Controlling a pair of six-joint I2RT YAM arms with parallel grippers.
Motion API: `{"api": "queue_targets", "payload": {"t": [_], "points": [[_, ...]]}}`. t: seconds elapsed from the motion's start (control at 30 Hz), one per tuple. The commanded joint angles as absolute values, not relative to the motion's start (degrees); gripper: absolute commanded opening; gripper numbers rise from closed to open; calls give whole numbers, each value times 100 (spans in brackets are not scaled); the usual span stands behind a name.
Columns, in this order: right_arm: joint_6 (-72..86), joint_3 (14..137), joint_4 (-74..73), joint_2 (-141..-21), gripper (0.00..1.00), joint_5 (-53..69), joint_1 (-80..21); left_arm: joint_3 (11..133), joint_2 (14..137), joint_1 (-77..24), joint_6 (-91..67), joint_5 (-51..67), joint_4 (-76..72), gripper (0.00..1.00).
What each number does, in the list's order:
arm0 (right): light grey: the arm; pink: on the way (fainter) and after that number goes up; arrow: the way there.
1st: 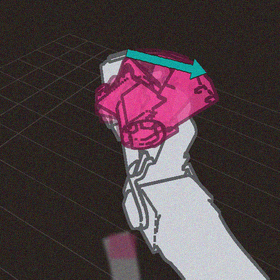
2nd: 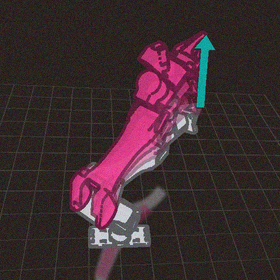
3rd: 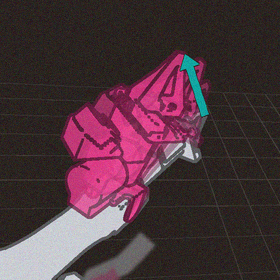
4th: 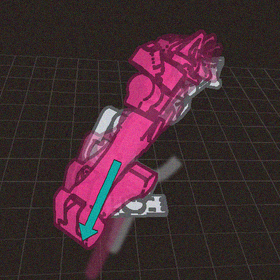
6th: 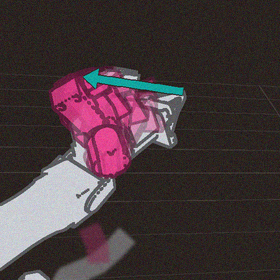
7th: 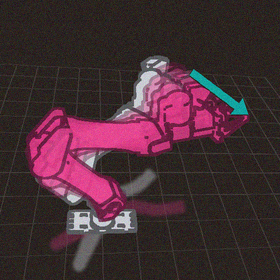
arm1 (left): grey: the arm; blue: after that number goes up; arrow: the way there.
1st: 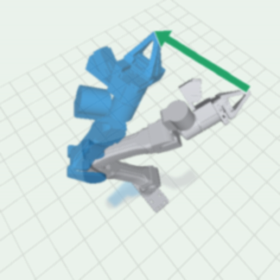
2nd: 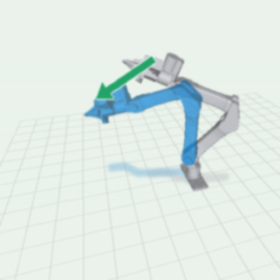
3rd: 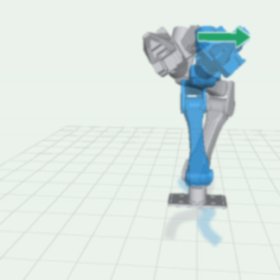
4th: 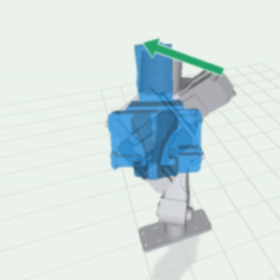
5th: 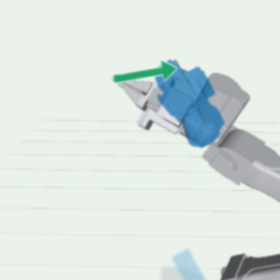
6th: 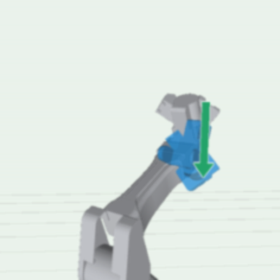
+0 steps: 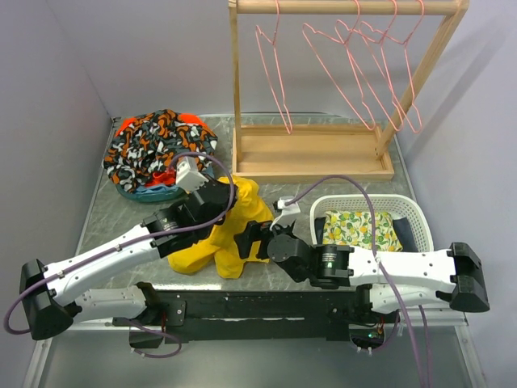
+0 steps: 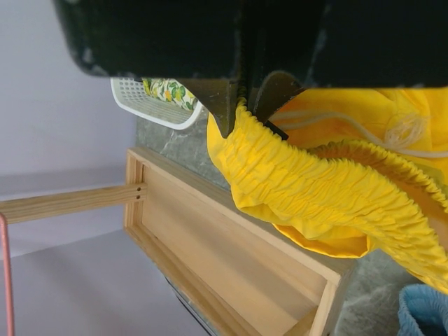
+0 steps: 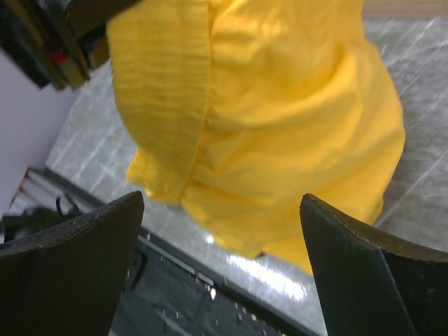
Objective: Place the shorts on the hanger
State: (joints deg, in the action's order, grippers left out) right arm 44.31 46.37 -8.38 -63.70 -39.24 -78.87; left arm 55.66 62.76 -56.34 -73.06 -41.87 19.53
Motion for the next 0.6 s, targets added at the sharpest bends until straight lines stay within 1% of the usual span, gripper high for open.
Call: {"api": "queue_targets", "payload": {"t": [0.0, 0.2, 0.23, 0.3, 0.33, 0.37, 0.4, 0.47, 0.57], "points": [[4334, 4684, -116, -6758, 100, -4561, -7884, 6055, 6293, -5660, -7365, -4131, 1986, 1], [4219, 4641, 421, -7330, 100, -4167, -7743, 5880, 6196, -5660, -7479, -3902, 1933, 1], [4236, 4597, 465, -7330, 98, -4166, -7743, 5871, 6188, -5660, -7497, -3902, 1960, 1], [4297, 4483, 449, -7252, 86, -4297, -7699, 5862, 6161, -5660, -7506, -3911, 2013, 1], [4289, 4439, 413, -7086, 74, -4324, -7664, 5854, 6144, -5660, -7497, -3894, 2021, 1], [4298, 4343, 283, -6962, 35, -4359, -7542, 5836, 6109, -5660, -7471, -3885, 2013, 1], [4385, 4281, 177, -6822, 20, -4429, -7471, 5775, 6074, -5660, -7445, -3885, 2048, 1], [4464, 4149, -269, -6339, 0, -4439, -7243, 5705, 5969, -5660, -7453, -3990, 2197, 1], [4369, 3851, -631, -5679, 0, -4115, -6629, 5372, 5749, -5660, -7339, -4034, 2312, 3]]}}
